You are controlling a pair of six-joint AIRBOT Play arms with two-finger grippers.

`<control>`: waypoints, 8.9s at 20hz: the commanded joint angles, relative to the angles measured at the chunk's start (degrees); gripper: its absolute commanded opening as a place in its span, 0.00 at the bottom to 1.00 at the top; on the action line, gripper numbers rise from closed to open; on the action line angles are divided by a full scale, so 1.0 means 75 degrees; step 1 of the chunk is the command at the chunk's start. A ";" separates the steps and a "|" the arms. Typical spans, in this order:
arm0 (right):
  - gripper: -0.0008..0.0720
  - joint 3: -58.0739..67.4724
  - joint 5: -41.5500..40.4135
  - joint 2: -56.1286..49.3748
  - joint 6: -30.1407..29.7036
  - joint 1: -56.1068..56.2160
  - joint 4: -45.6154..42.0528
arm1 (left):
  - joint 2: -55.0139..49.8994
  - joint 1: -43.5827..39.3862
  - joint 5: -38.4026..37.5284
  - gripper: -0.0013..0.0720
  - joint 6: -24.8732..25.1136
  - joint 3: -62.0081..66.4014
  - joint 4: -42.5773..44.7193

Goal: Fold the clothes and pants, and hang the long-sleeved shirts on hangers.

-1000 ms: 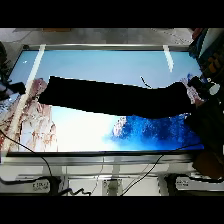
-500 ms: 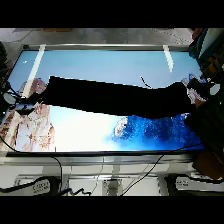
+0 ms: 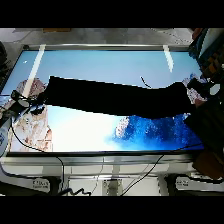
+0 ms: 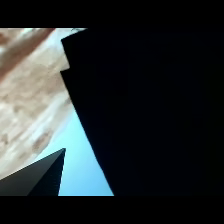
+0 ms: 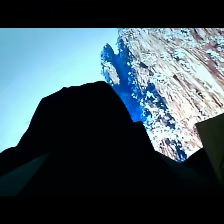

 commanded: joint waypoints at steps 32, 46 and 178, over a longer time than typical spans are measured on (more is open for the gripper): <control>0.05 0.0184 -0.1510 -0.0221 -0.0297 0.5455 0.2247 | 0.2328 -0.0562 -0.2798 0.03 0.1722 0.1204 0.4115; 0.04 0.4637 -0.0755 -0.4310 0.0475 0.8740 0.4220 | 0.5406 -0.0749 -0.4814 0.03 0.2946 0.1204 0.1856; 0.04 0.2964 0.5007 -0.1172 -0.6181 0.2879 0.4701 | 0.0653 -0.5715 -0.2390 0.99 0.4674 0.2885 -0.1116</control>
